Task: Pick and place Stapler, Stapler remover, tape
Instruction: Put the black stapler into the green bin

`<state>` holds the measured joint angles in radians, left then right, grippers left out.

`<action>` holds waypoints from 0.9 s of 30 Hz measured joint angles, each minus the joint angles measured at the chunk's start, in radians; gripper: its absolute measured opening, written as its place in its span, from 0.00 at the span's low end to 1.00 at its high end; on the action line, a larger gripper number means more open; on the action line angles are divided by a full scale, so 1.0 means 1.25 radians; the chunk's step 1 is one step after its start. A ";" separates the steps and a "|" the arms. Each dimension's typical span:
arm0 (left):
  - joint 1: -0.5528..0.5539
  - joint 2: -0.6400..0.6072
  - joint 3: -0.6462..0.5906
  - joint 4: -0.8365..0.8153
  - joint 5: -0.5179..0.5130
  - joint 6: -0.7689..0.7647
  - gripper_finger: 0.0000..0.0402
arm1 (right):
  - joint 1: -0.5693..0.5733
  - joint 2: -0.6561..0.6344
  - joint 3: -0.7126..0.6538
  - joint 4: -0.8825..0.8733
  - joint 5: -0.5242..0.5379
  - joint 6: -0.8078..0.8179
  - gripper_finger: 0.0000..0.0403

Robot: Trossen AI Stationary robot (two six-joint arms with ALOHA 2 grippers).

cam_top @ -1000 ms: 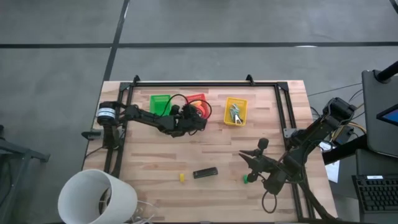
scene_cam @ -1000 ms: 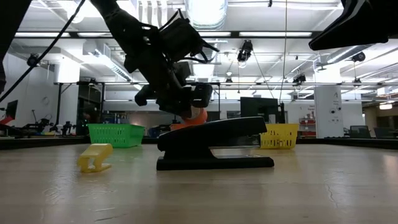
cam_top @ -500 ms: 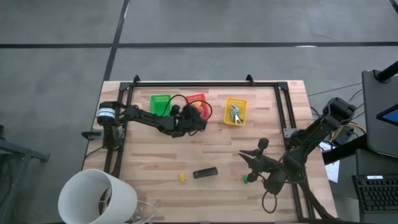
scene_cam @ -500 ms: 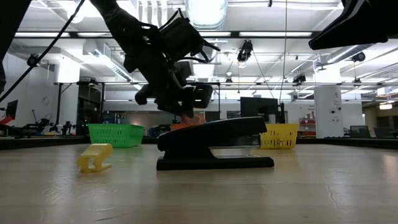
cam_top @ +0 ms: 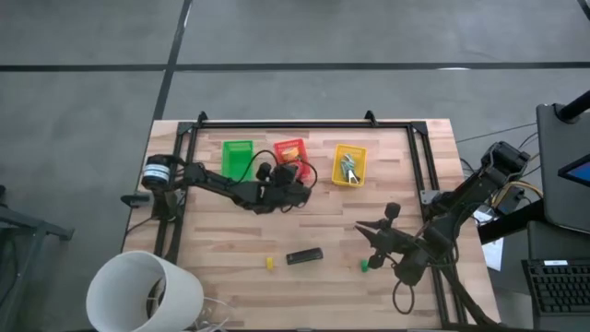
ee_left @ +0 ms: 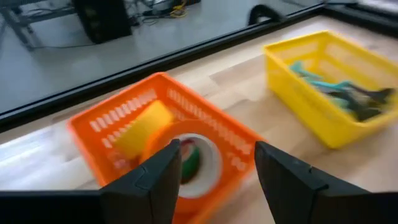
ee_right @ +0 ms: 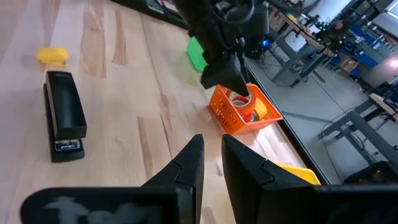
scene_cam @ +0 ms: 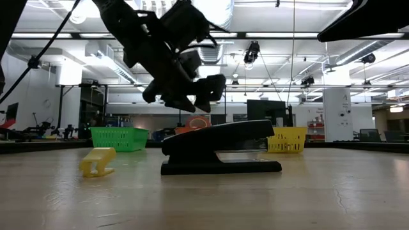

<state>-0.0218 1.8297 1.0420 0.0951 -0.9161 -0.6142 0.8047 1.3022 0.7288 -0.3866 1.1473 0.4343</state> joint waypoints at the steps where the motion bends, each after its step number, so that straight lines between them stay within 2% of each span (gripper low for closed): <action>1: -0.010 0.000 0.000 0.012 0.000 0.006 0.51 | 0.000 0.000 0.000 0.000 -0.002 0.000 0.13; 3: -0.029 0.000 0.000 0.030 -0.001 0.017 0.51 | 0.000 -0.001 0.000 0.000 -0.035 0.012 0.13; 10: -0.098 -0.001 0.000 0.098 -0.001 0.051 0.51 | -0.001 -0.004 0.000 0.001 -0.228 0.114 0.13; 13: -0.117 -0.001 0.000 0.098 0.018 0.061 0.51 | 0.000 -0.004 0.000 0.003 -0.255 0.138 0.13; 16: -0.132 -0.001 0.000 0.108 0.083 0.098 0.51 | 0.000 -0.004 0.000 0.003 -0.250 0.143 0.13; 21: -0.160 -0.001 0.000 0.124 0.247 0.158 0.51 | 0.000 -0.004 -0.003 0.001 -0.254 0.171 0.15; 27: -0.217 -0.002 0.000 0.202 0.414 0.248 0.51 | -0.003 -0.004 -0.003 -0.063 -0.254 0.222 0.24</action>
<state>-0.2931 1.8277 1.0424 0.3481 -0.3981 -0.3045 0.8013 1.2972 0.7250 -0.4657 0.8300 0.7115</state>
